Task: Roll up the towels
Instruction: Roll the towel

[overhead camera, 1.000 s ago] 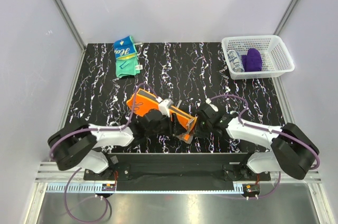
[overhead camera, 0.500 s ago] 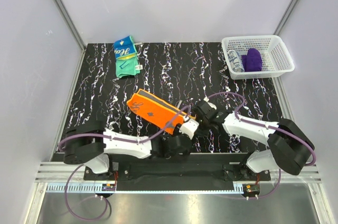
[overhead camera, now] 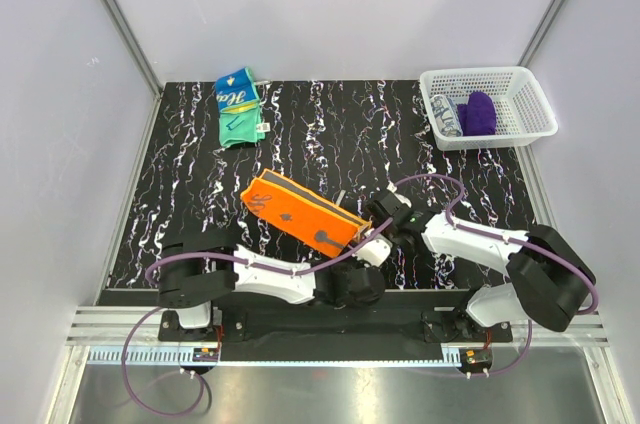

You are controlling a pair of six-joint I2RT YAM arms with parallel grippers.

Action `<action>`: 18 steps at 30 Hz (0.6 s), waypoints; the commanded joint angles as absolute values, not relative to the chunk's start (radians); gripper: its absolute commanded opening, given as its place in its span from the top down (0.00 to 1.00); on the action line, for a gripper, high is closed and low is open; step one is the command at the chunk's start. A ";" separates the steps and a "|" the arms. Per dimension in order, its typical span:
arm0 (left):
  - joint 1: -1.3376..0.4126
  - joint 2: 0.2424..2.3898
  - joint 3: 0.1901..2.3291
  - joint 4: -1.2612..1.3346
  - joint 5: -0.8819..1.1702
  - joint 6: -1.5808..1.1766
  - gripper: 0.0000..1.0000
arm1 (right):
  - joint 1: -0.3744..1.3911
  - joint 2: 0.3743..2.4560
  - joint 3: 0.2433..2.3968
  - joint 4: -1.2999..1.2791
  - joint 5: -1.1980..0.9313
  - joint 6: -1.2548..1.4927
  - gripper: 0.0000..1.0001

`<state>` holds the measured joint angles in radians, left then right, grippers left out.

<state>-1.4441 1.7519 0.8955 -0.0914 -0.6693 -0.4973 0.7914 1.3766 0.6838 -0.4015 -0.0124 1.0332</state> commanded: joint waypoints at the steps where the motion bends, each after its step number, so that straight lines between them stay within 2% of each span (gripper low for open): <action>1: -1.404 1.770 0.931 -0.118 -0.727 -0.534 0.59 | 0.811 1.336 0.692 -0.400 -0.054 1.026 0.85; 2: -1.399 1.766 0.927 -0.115 -0.724 -0.538 0.67 | 0.811 1.332 0.690 -0.400 -0.061 1.026 0.85; 5: -1.384 1.753 0.908 -0.092 -0.713 -0.540 0.80 | 0.811 1.319 0.669 -0.387 -0.078 1.032 0.85; 6: -1.382 1.750 0.904 -0.087 -0.712 -0.534 0.88 | 0.811 1.316 0.664 -0.384 -0.081 1.035 0.85; 11: -1.382 1.746 0.896 -0.064 -0.695 -0.518 1.00 | 0.811 1.298 0.647 -0.383 -0.077 1.043 0.82; 12: -1.382 1.744 0.894 -0.063 -0.689 -0.514 1.00 | 0.811 1.296 0.652 -0.391 -0.074 1.042 0.70; 15: -1.384 1.723 0.876 -0.035 -0.666 -0.499 1.00 | 0.811 1.279 0.690 -0.458 -0.022 1.034 0.45; 16: -1.381 1.715 0.859 -0.011 -0.643 -0.492 1.00 | 0.810 1.275 0.705 -0.512 -0.006 1.007 0.32; 18: -1.378 1.691 0.844 -0.003 -0.627 -0.489 1.00 | 0.808 1.263 0.757 -0.581 0.078 0.991 0.22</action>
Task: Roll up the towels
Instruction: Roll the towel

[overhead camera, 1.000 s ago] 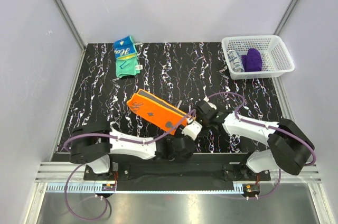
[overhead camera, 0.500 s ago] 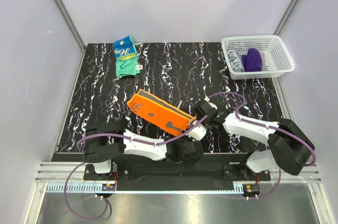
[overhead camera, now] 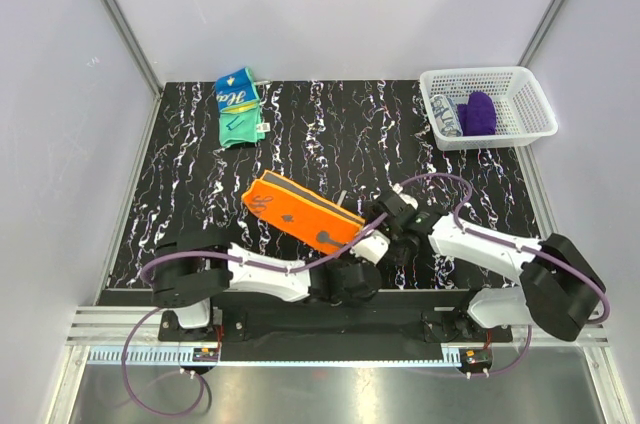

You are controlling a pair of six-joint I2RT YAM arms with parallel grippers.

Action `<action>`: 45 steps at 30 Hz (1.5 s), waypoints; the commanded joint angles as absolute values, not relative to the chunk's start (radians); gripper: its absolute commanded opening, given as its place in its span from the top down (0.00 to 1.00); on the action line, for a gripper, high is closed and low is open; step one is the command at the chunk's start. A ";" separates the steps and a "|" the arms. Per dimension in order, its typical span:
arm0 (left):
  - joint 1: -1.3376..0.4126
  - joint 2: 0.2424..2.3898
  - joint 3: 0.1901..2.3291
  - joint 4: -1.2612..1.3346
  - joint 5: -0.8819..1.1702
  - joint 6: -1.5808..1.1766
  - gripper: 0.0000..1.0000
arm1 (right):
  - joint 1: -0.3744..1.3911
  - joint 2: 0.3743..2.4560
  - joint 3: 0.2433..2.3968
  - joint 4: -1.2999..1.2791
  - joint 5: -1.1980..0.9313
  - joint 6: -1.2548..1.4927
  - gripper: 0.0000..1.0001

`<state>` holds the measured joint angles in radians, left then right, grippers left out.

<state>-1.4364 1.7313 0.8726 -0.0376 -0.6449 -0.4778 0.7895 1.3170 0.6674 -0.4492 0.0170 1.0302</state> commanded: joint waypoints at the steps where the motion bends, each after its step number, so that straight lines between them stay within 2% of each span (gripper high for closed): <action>1: -1.373 1.678 0.833 -0.003 -0.612 -0.488 1.00 | 0.807 1.255 0.773 -0.641 0.125 0.979 0.18; 7: -1.362 1.670 0.824 0.018 -0.583 -0.494 1.00 | 0.717 1.108 0.830 -0.770 0.253 0.971 0.07; 8: -1.361 1.672 0.825 0.020 -0.581 -0.494 1.00 | 0.701 1.089 0.830 -0.772 0.259 0.963 0.03; 15: -1.345 1.652 0.813 0.040 -0.517 -0.499 1.00 | 0.666 1.000 0.850 -0.793 0.278 0.931 0.03; 25: -1.158 1.528 0.641 0.294 -0.113 -0.597 1.00 | 0.666 0.706 0.552 -0.418 0.031 0.954 0.06; 34: -0.999 1.520 0.516 0.607 0.220 -0.790 1.00 | 0.667 0.742 0.419 -0.155 -0.110 0.974 0.09; 45: -0.925 1.633 0.430 0.963 0.363 -1.044 1.00 | 0.666 0.842 0.348 0.017 -0.106 1.002 0.11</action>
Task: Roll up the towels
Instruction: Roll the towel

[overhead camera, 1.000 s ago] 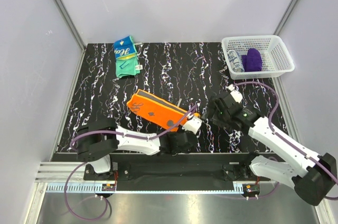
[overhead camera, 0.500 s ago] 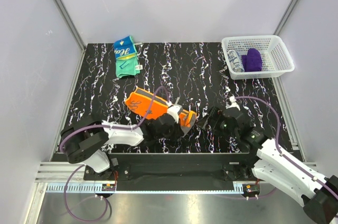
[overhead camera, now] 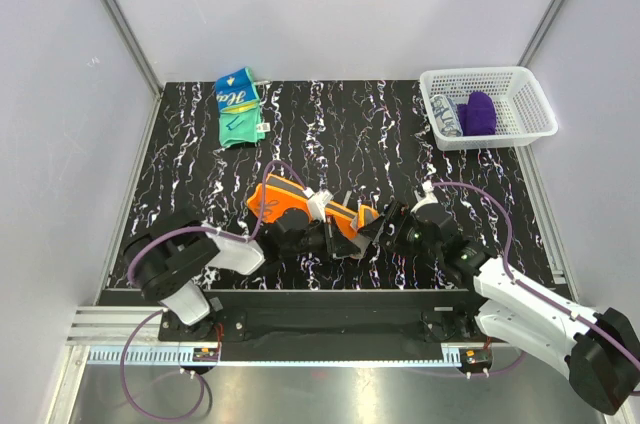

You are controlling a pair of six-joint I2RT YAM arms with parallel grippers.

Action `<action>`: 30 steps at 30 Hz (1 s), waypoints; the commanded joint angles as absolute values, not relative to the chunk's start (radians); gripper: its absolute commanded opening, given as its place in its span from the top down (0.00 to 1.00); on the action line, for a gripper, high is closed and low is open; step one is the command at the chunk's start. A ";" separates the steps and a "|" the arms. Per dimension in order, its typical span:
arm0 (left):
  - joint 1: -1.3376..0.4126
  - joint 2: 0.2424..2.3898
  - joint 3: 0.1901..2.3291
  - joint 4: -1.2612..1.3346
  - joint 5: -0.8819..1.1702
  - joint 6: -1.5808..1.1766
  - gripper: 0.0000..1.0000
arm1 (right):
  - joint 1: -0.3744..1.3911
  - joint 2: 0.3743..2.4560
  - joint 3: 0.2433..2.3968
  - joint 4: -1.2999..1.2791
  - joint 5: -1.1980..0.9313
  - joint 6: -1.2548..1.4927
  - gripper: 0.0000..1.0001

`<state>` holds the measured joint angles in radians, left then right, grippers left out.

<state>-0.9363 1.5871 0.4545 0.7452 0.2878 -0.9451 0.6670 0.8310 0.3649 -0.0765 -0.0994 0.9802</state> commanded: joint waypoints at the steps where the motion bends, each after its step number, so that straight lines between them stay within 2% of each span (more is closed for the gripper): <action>1: -0.917 1.673 0.413 1.044 0.382 -1.078 1.00 | 0.667 0.853 0.335 0.040 -0.097 1.014 0.12; 2: -0.911 1.674 0.413 1.045 0.393 -1.097 1.00 | 0.666 0.859 0.334 0.040 -0.094 1.014 0.12; 7: -0.885 1.868 0.382 1.382 0.469 -1.207 1.00 | 0.667 0.906 0.313 0.041 -0.072 1.042 0.18; 12: -0.879 1.976 0.382 1.520 0.479 -1.269 1.00 | 0.666 0.942 0.308 0.031 -0.075 1.045 0.26; 20: -0.859 1.990 0.360 1.535 0.460 -1.316 1.00 | 0.667 1.020 0.314 0.032 -0.041 1.035 0.32; 30: -0.816 2.043 0.370 1.577 0.511 -1.420 1.00 | 0.667 1.155 0.318 0.211 -0.043 0.977 0.35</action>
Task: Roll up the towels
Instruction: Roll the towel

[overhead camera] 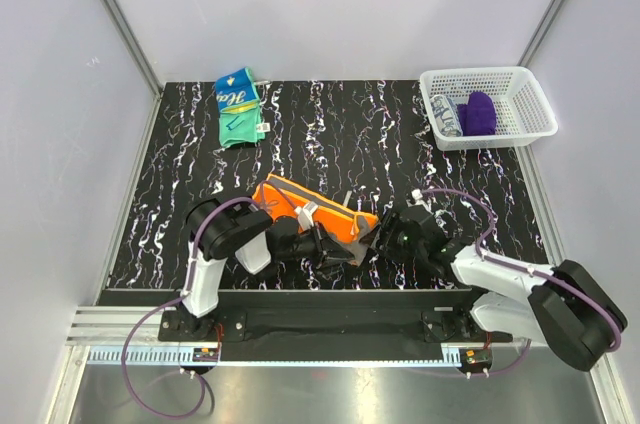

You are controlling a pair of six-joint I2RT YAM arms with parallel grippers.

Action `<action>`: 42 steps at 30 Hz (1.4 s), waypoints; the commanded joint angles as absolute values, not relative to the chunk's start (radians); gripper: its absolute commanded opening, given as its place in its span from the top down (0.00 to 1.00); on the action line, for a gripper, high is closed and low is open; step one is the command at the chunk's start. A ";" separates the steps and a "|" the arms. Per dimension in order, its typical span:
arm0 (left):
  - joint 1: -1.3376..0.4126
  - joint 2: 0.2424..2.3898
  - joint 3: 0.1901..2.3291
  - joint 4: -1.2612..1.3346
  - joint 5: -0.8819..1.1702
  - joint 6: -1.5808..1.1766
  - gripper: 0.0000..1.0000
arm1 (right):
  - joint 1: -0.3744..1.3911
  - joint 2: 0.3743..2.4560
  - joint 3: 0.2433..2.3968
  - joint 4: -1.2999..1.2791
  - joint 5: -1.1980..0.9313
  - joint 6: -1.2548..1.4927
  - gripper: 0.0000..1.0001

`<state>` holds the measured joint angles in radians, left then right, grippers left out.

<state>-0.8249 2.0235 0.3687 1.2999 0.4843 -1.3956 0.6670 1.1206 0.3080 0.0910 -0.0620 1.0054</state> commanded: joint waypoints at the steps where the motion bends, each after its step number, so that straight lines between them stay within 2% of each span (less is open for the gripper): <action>1: -0.815 2.046 0.373 1.577 0.512 -1.424 1.00 | 0.667 1.164 0.314 0.227 -0.044 0.976 0.35; 4: -0.813 2.059 0.382 1.582 0.526 -1.428 1.00 | 0.667 1.203 0.316 0.278 -0.057 0.973 0.37; 8: -0.811 2.072 0.390 1.582 0.537 -1.436 1.00 | 0.667 1.247 0.313 0.322 -0.074 0.965 0.44; 11: -0.805 2.072 0.403 1.548 0.548 -1.421 1.00 | 0.667 1.273 0.302 0.373 -0.097 0.962 0.55; 12: -0.805 2.068 0.405 1.536 0.554 -1.413 0.96 | 0.667 1.282 0.299 0.380 -0.101 0.962 0.60; 14: -0.801 2.039 0.405 1.491 0.554 -1.387 0.92 | 0.669 1.284 0.296 0.380 -0.110 0.963 0.64; 16: -0.799 2.001 0.400 1.432 0.546 -1.344 0.80 | 0.670 1.264 0.314 0.333 -0.110 0.974 0.68; 18: -0.799 1.927 0.397 1.310 0.531 -1.304 0.63 | 0.675 1.218 0.330 0.243 -0.100 0.977 0.70; 21: -0.799 1.817 0.391 1.140 0.500 -1.226 0.55 | 0.687 1.155 0.377 0.097 -0.061 0.963 0.72; 22: -0.799 1.789 0.394 1.094 0.489 -1.183 0.49 | 0.690 1.146 0.399 0.063 -0.051 0.960 0.72; 24: -0.802 1.698 0.402 0.923 0.444 -1.099 0.48 | 0.692 1.135 0.414 0.005 -0.041 0.947 0.73; 25: -0.802 1.633 0.422 0.756 0.414 -1.062 0.48 | 0.695 1.137 0.426 -0.030 -0.041 0.945 0.73; 28: -0.846 1.478 0.506 0.466 0.212 -0.886 0.48 | 0.707 1.166 0.443 -0.069 -0.043 0.943 0.73; 29: -0.865 1.447 0.534 0.292 0.084 -0.844 0.47 | 0.713 1.183 0.448 -0.083 -0.038 0.946 0.72; 31: -0.934 1.376 0.598 0.130 -0.042 -0.752 0.47 | 0.721 1.203 0.466 -0.106 -0.034 0.953 0.72; 35: -1.086 1.312 0.655 0.032 -0.369 -0.623 0.47 | 0.733 1.262 0.515 -0.175 -0.031 0.953 0.72; 42: -1.320 1.413 0.741 0.002 -0.635 -0.522 0.45 | 0.741 1.342 0.617 -0.267 -0.066 0.957 0.72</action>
<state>-1.2488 1.3621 0.6884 0.0582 -0.3965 -0.6193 0.7269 1.3201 0.5663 -0.1925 -0.0662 0.9638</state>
